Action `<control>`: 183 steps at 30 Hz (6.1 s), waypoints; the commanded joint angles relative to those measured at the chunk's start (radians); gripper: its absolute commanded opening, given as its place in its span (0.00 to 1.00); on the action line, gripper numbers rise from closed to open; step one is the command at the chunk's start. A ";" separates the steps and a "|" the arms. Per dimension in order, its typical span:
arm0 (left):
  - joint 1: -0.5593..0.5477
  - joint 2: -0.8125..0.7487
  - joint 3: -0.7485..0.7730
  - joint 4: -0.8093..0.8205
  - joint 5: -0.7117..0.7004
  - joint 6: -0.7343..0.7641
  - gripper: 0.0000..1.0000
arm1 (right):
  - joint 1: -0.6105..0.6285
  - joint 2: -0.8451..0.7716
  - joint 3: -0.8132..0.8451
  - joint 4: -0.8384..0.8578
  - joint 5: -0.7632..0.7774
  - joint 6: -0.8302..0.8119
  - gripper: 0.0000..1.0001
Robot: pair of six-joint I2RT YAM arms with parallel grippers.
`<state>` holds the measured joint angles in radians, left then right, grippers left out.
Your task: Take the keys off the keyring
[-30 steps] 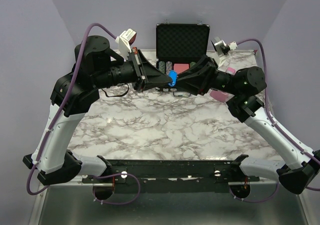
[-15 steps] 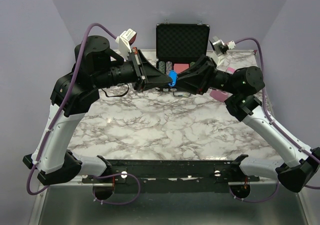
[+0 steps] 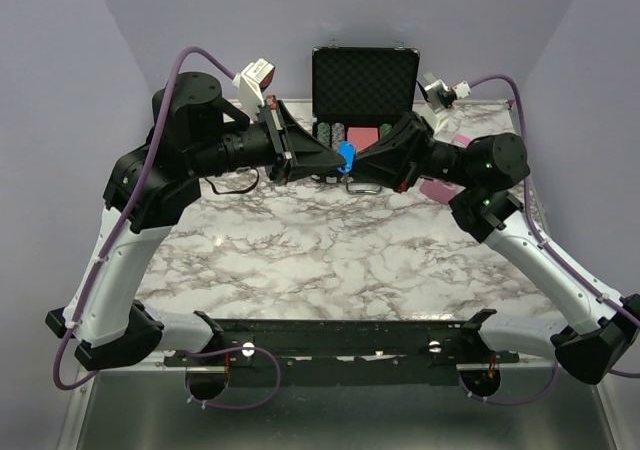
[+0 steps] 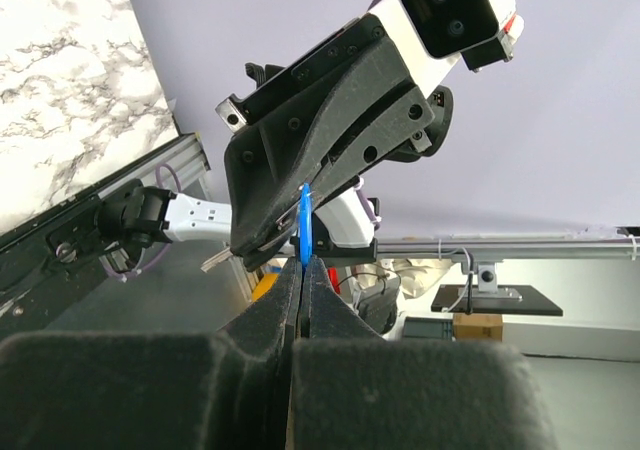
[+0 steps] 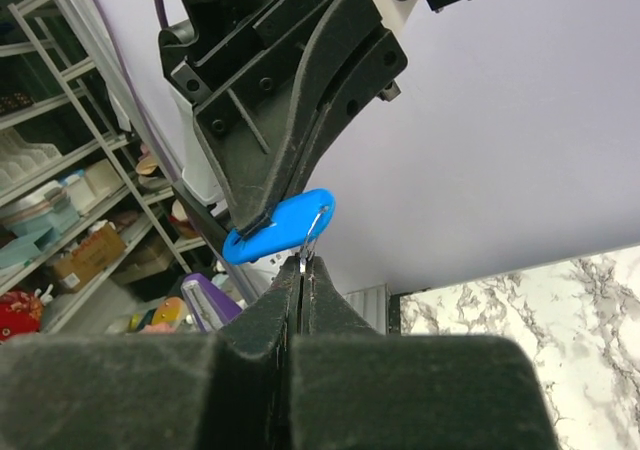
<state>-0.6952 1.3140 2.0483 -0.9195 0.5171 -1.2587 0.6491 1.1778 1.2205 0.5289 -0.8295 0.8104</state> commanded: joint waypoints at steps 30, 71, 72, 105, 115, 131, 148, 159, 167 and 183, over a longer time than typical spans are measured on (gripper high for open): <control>0.120 -0.349 -0.557 0.041 -0.092 0.099 0.47 | 0.007 0.053 0.106 -1.153 -0.124 0.035 0.01; 0.118 -0.254 -0.438 0.524 0.403 0.452 0.58 | 0.009 -0.015 -0.004 -0.076 -0.370 0.573 0.01; 0.120 -0.251 -0.435 0.513 0.396 0.455 0.58 | 0.009 -0.010 -0.003 -0.082 -0.370 0.563 0.01; 0.218 -0.245 -0.375 0.376 0.314 0.506 0.54 | 0.015 0.318 0.011 0.967 -0.335 1.331 0.01; 0.218 -0.231 -0.418 0.444 0.382 0.469 0.50 | 0.040 0.292 0.007 0.881 -0.338 1.268 0.01; 0.194 -0.249 -0.444 0.424 0.379 0.489 0.51 | 0.063 0.325 0.042 0.832 -0.339 1.219 0.01; 0.181 -0.260 -0.462 0.416 0.382 0.482 0.45 | 0.073 0.347 0.065 0.773 -0.342 1.173 0.01; 0.180 -0.269 -0.473 0.419 0.380 0.481 0.41 | 0.078 0.338 0.065 0.712 -0.356 1.124 0.01; 0.180 -0.262 -0.459 0.423 0.394 0.469 0.40 | 0.080 0.329 0.073 0.642 -0.369 1.070 0.01; 0.168 -0.245 -0.462 0.395 0.445 0.478 0.24 | 0.080 0.329 0.086 0.606 -0.381 1.032 0.01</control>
<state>-0.5194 1.0649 1.5745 -0.5140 0.9218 -0.7902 0.7208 1.5150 1.2755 1.1435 -1.1900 1.8656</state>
